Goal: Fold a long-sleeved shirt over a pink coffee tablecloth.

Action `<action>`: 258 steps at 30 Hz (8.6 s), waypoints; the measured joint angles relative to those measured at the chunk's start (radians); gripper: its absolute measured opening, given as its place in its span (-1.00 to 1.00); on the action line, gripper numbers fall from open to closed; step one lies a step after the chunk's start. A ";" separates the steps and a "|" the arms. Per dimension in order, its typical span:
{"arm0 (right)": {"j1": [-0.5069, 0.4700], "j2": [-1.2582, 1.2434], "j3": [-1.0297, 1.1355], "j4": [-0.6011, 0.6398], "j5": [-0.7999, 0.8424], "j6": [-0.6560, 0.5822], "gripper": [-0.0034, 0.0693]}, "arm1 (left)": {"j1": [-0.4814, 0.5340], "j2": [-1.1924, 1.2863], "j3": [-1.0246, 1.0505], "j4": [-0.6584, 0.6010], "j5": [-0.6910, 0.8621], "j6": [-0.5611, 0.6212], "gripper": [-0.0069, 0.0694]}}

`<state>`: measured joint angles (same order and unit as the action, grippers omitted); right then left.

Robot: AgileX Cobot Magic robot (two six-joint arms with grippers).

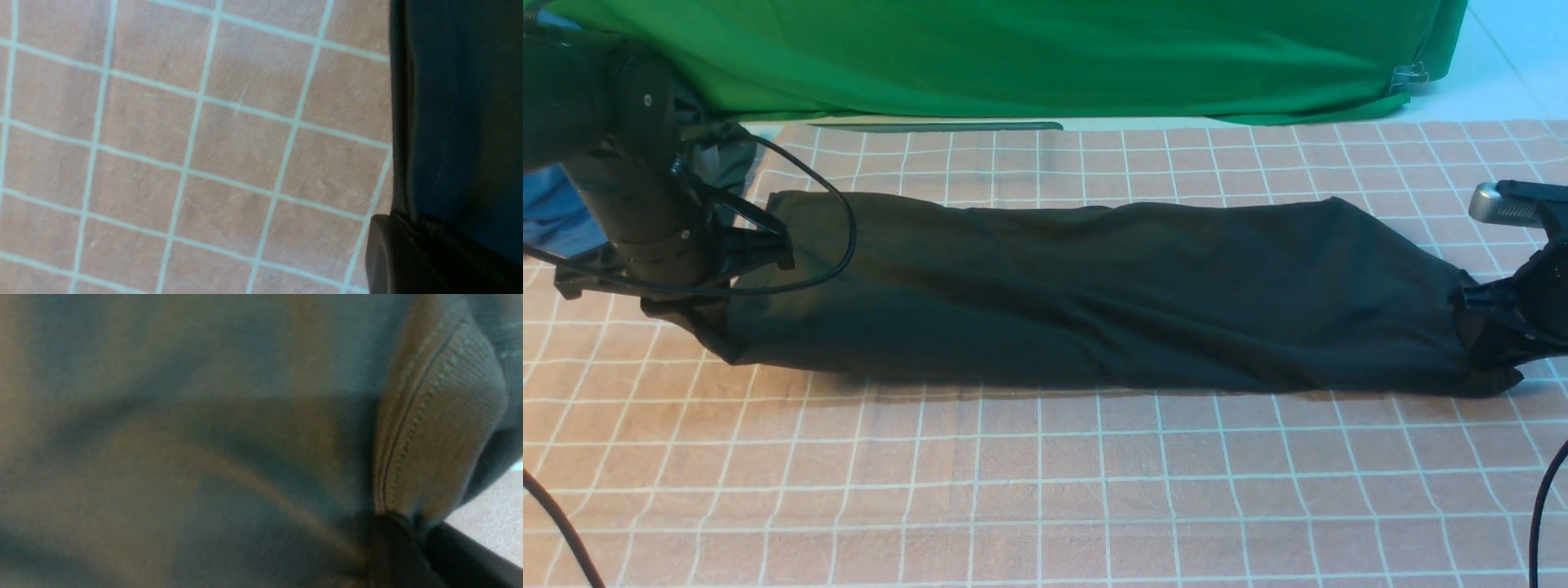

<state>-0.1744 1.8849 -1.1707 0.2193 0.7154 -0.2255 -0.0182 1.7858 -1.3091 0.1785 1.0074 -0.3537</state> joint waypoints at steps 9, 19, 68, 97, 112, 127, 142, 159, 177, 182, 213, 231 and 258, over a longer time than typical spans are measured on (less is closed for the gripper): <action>-0.072 -0.069 0.000 -0.009 0.152 0.011 -0.67 | 0.000 0.000 0.000 0.041 0.081 -0.026 -0.74; -0.080 -0.062 0.000 -0.023 0.169 0.009 -0.54 | -0.001 0.000 0.000 0.017 0.152 -0.026 -0.73; 0.225 0.128 -0.486 0.081 0.230 -0.082 -0.80 | -0.105 0.017 0.079 -0.421 -0.072 0.180 -0.78; 0.490 0.112 -0.201 0.042 0.234 -0.038 -0.81 | -0.169 0.071 0.077 -0.043 0.106 -0.037 -0.78; 0.587 0.037 -0.199 0.208 0.100 -0.122 -0.81 | -0.304 0.041 0.047 -0.567 -0.232 0.216 -0.78; 0.570 0.120 -0.206 -0.197 0.124 0.135 -0.81 | -0.245 0.162 0.034 -0.413 -0.226 0.026 -0.78; 0.312 -0.031 -0.207 -0.260 0.199 0.144 -0.81 | -0.188 0.052 0.039 -0.346 -0.114 0.085 -0.78; 0.101 -0.011 -0.207 -0.176 0.211 0.143 0.78 | -0.188 -0.012 0.039 -0.378 -0.095 0.141 -0.78; 0.121 0.144 -0.242 -0.126 0.261 0.063 -0.58 | -0.188 -0.085 0.040 -0.385 -0.068 0.180 -0.78; 0.056 0.109 -0.310 -0.156 0.355 0.080 -0.57 | -0.157 -0.237 0.040 -0.370 -0.044 0.180 -0.78; 0.672 -0.015 -0.776 0.196 0.286 0.323 -0.57 | -0.110 -0.755 0.040 -0.226 0.144 0.045 -0.78; 0.963 0.237 -0.776 0.246 -0.101 0.354 -0.57 | -0.110 -0.794 0.042 -0.222 0.162 0.044 -0.78; 0.848 0.230 -0.859 0.186 0.089 0.143 0.11 | -0.110 -0.783 0.143 -0.262 0.061 0.004 -0.78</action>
<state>0.6735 2.1147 -2.0292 0.4049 0.8044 -0.0825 -0.1286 1.0031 -1.1665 -0.0837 1.0684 -0.3494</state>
